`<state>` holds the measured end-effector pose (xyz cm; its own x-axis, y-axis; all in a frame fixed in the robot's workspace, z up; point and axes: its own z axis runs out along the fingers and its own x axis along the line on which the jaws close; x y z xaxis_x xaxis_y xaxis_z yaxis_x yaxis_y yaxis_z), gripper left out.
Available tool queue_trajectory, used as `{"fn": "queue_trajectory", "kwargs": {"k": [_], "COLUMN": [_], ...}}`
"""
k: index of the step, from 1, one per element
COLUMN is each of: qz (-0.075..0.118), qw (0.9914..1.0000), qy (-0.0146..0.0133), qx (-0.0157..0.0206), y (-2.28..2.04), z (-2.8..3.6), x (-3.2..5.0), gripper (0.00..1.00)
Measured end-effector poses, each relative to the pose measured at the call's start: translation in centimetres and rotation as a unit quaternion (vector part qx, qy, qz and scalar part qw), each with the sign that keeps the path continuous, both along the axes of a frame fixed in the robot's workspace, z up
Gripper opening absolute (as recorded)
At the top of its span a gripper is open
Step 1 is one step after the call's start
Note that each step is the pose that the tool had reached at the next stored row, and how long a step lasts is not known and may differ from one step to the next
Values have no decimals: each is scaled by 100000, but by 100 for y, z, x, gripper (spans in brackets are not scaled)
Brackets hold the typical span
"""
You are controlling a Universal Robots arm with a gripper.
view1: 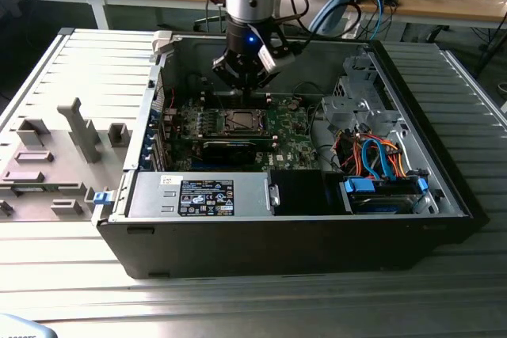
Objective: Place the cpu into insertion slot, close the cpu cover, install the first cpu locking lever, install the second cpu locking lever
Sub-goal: 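Install the first cpu locking lever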
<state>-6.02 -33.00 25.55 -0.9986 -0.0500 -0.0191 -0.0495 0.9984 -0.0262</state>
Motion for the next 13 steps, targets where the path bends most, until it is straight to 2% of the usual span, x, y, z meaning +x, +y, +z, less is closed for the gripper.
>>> {"fn": "queue_trajectory", "kwargs": {"k": [4, 5, 6, 13], "qz": [1, -1, 0, -2], "qw": [100000, 100000, 100000, 100000], "qy": [-36, -47, -45, -45], "qx": [171, 238, 240, 239], "y": [0, 0, 0, 0], "z": [0, 0, 0, 0], "x": [-63, -151, -183, -251], "gripper": [11, 11, 11, 11]}}
